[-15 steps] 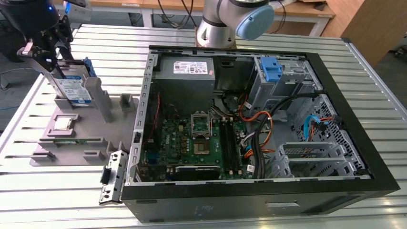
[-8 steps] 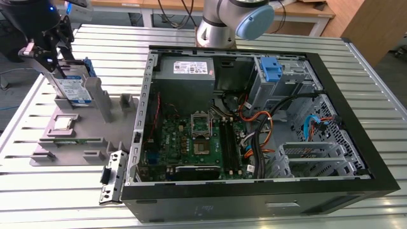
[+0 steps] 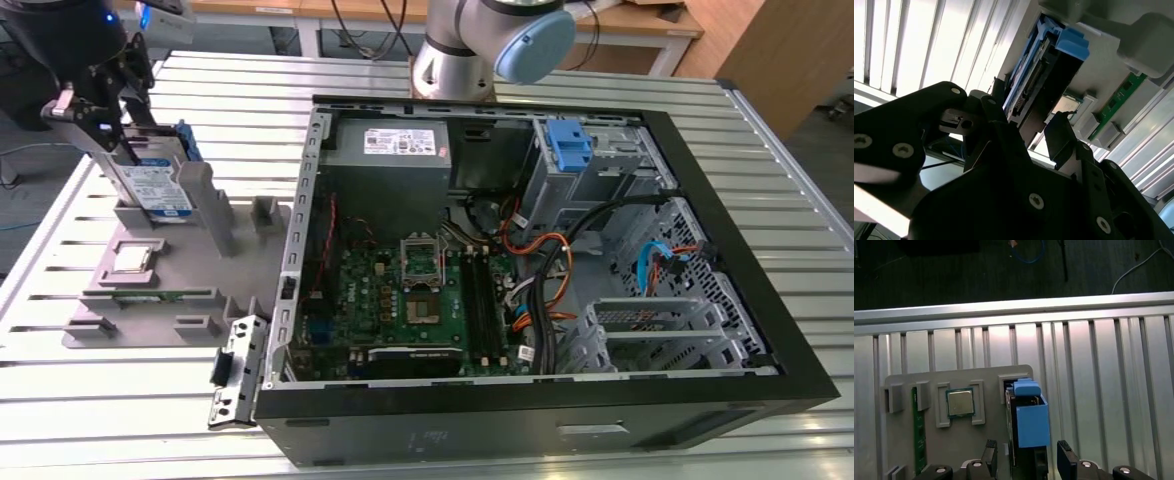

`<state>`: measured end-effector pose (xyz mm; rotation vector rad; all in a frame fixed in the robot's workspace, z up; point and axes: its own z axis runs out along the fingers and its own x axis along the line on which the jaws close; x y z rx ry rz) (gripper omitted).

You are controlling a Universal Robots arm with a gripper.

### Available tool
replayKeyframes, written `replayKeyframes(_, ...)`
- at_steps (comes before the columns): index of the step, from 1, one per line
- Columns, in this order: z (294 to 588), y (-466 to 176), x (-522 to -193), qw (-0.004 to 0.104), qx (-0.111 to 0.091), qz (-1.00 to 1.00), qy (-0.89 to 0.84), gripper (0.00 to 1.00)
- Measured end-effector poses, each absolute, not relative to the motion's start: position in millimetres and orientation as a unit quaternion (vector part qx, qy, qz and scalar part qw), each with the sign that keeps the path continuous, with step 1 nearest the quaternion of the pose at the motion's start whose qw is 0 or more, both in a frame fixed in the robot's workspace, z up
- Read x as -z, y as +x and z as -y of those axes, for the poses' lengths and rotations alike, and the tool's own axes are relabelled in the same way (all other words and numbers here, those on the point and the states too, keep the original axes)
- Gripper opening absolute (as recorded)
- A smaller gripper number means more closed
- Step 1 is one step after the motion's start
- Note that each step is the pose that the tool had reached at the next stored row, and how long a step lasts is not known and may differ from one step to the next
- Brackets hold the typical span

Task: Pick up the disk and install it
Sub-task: 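Pick up the disk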

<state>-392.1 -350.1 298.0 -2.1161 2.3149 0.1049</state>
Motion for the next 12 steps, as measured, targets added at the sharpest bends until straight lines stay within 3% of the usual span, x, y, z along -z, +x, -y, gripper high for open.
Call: replayKeyframes(12,350.2,-393.7,-299.9,0.005,-0.030,-0.737,-0.675,0.59)
